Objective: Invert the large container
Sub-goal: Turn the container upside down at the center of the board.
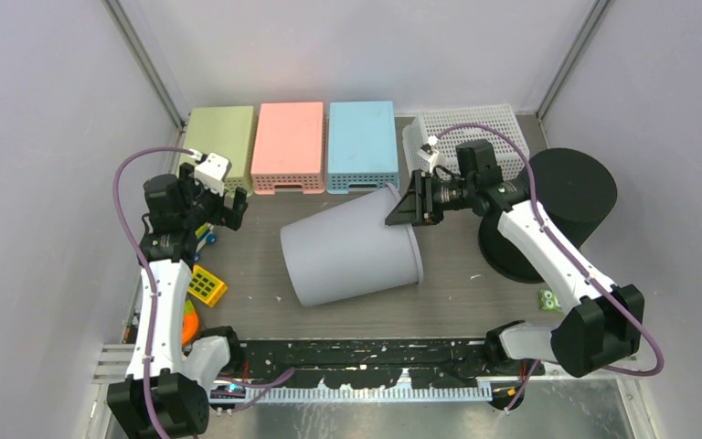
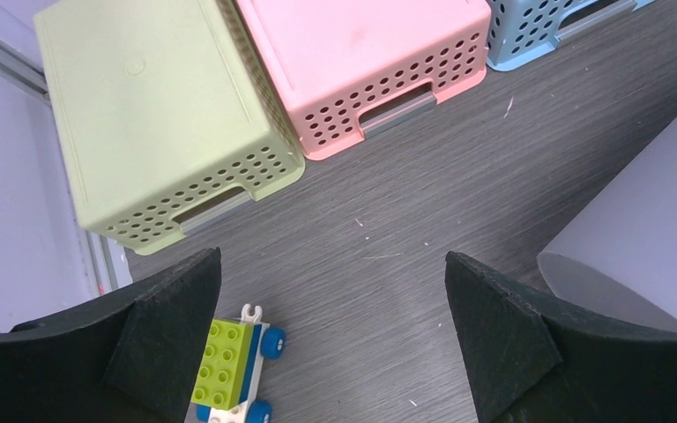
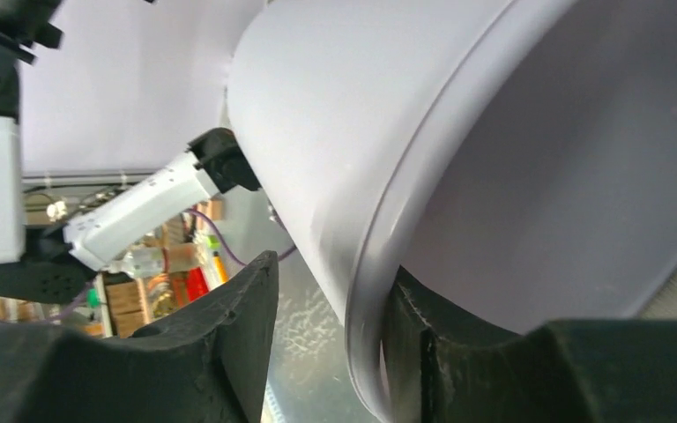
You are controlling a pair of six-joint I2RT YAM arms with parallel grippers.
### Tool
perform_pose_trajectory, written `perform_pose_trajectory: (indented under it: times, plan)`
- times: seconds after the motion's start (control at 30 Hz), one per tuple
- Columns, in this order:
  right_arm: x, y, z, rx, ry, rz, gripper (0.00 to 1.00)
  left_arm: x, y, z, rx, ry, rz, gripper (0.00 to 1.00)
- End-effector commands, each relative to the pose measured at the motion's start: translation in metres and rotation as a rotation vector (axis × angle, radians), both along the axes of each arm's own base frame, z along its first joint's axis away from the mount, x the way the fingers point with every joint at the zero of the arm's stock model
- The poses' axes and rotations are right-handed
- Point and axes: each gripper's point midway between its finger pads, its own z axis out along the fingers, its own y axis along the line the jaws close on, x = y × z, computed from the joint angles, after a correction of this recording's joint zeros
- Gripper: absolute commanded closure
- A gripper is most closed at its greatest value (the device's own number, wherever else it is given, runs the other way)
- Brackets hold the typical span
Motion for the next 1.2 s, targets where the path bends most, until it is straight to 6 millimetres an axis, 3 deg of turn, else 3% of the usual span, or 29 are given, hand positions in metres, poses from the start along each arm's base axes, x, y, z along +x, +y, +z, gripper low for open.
perform_pose_trajectory:
  times: [0.0, 0.23, 0.37, 0.57, 0.7, 0.87, 1.0, 1.17]
  plan:
    - [-0.005, -0.017, 0.015, -0.095, -0.194, 0.026, 0.49, 0.004, -0.003, 0.009, -0.024, -0.030, -0.013, 0.00]
    - [0.009, -0.040, 0.015, -0.237, -0.321, -0.086, 0.45, 0.006, -0.008, 0.010, -0.059, -0.015, -0.035, 0.00]
    - [0.020, -0.050, 0.020, -0.295, -0.376, -0.145, 0.46, 0.003, -0.022, 0.010, -0.094, 0.005, -0.110, 0.00]
    - [0.025, -0.044, 0.025, -0.353, -0.445, -0.151, 0.49, -0.013, -0.043, 0.008, -0.099, 0.030, -0.268, 0.00]
    - [0.017, -0.034, 0.020, -0.414, -0.506, -0.098, 0.51, -0.037, -0.055, -0.005, -0.033, 0.053, -0.408, 0.00]
    - [0.018, -0.037, 0.015, -0.479, -0.541, -0.086, 0.57, -0.060, -0.057, -0.036, 0.053, 0.092, -0.481, 0.00]
    - [0.022, -0.046, 0.017, -0.538, -0.594, -0.105, 0.67, -0.069, -0.066, -0.053, 0.062, 0.102, -0.535, 0.00]
    - [0.022, -0.054, 0.020, -0.584, -0.635, -0.117, 0.66, -0.071, -0.090, -0.065, 0.009, 0.104, -0.604, 0.00]
